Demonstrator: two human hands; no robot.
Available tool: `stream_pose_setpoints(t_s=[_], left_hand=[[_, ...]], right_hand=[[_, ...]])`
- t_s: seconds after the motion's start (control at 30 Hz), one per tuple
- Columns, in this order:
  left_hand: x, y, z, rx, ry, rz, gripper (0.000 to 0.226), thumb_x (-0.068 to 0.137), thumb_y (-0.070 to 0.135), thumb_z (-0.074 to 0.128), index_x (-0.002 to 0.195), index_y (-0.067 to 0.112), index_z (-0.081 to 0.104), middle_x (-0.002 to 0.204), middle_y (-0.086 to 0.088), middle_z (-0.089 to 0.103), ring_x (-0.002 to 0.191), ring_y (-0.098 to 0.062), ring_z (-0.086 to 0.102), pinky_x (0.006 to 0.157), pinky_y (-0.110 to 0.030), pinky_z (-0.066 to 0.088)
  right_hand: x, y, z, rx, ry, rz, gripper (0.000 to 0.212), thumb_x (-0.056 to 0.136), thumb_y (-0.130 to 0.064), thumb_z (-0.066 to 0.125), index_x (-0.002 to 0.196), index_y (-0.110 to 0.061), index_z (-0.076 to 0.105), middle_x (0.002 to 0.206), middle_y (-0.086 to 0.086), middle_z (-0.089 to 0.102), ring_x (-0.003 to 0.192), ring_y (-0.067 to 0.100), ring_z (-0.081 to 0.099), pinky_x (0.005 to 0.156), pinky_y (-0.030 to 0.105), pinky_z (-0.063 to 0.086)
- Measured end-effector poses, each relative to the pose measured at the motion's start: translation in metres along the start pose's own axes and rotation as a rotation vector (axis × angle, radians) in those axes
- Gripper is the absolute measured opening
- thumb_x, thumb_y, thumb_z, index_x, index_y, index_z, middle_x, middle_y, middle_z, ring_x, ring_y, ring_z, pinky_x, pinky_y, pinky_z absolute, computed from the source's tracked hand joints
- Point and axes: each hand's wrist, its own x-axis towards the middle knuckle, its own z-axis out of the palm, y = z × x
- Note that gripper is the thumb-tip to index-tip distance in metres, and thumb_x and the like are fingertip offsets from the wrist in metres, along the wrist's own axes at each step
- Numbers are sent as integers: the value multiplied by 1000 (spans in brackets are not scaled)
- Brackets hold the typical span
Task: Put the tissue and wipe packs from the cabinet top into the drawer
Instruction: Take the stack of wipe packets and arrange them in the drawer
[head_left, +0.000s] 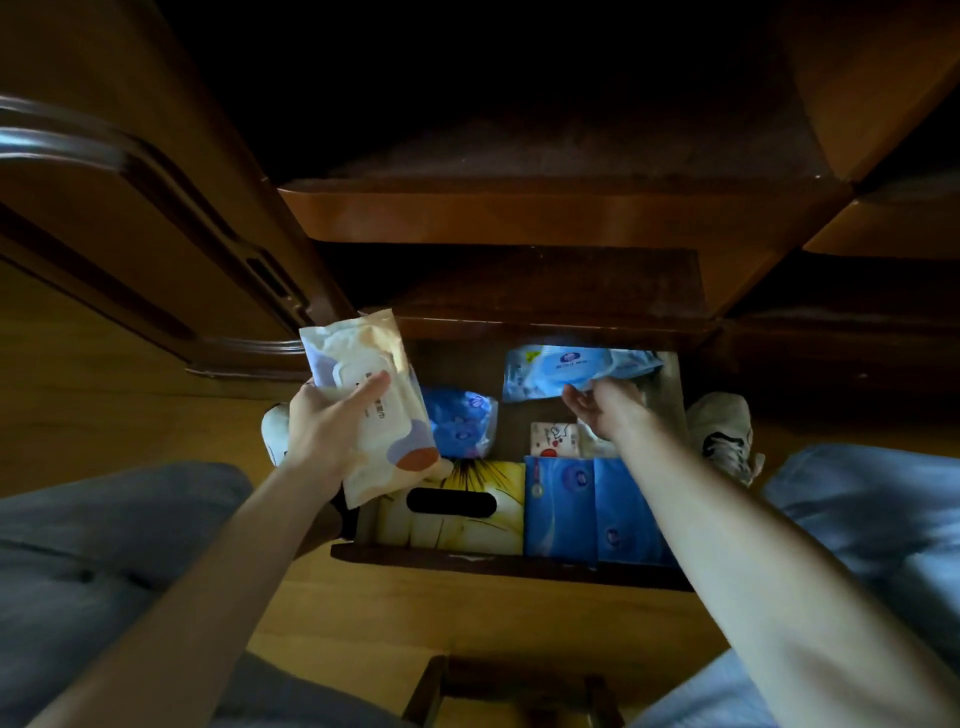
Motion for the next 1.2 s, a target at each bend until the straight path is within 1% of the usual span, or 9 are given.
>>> stream_pose_setpoints(t_s=[0.2, 0.33, 0.5, 0.57, 0.67, 0.87, 1.03, 1.1, 1.2], left_hand=[[15, -1, -5, -38, 112, -42, 51, 79, 37, 84, 117, 10, 62, 94, -5, 73, 81, -17, 72, 61, -31, 56], [21, -5, -8, -38, 122, -29, 33, 79, 38, 84, 97, 20, 64, 91, -4, 73, 80, -17, 72, 70, -35, 59], [20, -12, -6, -74, 63, -3, 28, 79, 35, 84, 95, 26, 64, 85, 3, 74, 74, -12, 75, 56, -26, 59], [19, -14, -6, -53, 49, 2, 28, 79, 33, 85, 97, 25, 65, 91, -2, 75, 80, -16, 76, 67, -34, 62], [18, -17, -6, -37, 38, -12, 29, 78, 33, 85, 99, 23, 66, 93, -5, 76, 85, -22, 75, 77, -44, 62], [19, -16, -1, -23, 12, -35, 33, 79, 34, 84, 101, 22, 63, 96, -7, 75, 85, -23, 76, 73, -43, 63], [16, -13, 11, -22, 8, 7, 22, 83, 28, 81, 93, 22, 62, 64, 14, 74, 58, -1, 71, 42, -17, 52], [15, -13, 12, -15, -8, 18, 21, 84, 27, 80, 91, 24, 61, 61, 18, 72, 56, 1, 70, 41, -16, 50], [15, -14, 8, -13, -17, 15, 23, 83, 29, 81, 94, 25, 61, 74, 6, 75, 64, -4, 73, 48, -21, 56]], right_hand=[[4, 6, -4, -94, 129, -3, 13, 105, -21, 55, 96, -12, 59, 96, 11, 66, 82, 21, 70, 70, 28, 62], [-1, 29, 2, -534, 348, -346, 23, 105, -28, 54, 118, -11, 61, 111, 9, 70, 95, 21, 69, 70, 28, 54], [12, 31, 17, -1337, 100, -697, 42, 102, -26, 56, 144, -22, 51, 145, 5, 56, 125, 24, 57, 95, 42, 52], [27, 22, 21, -1676, -3, -664, 56, 103, -25, 52, 157, -29, 36, 164, 6, 33, 150, 32, 30, 116, 56, 35], [50, 8, 18, -1926, -58, -512, 61, 107, -37, 40, 162, -38, 17, 173, 3, 2, 157, 37, 7, 122, 64, 14], [59, 2, 6, -2092, 45, -455, 58, 108, -43, 29, 163, -38, 10, 171, 13, 6, 146, 44, 33, 110, 57, 38], [45, 6, 8, -2101, 62, -407, 62, 109, -33, 33, 165, -28, 8, 168, 21, 10, 146, 47, 31, 116, 57, 36], [40, 9, 6, -2100, 70, -390, 63, 108, -31, 37, 164, -24, 11, 166, 22, 14, 146, 48, 30, 118, 57, 32], [36, 10, 5, -2240, 126, -457, 48, 105, -33, 39, 151, -18, 37, 151, 22, 40, 140, 43, 39, 120, 58, 23]])
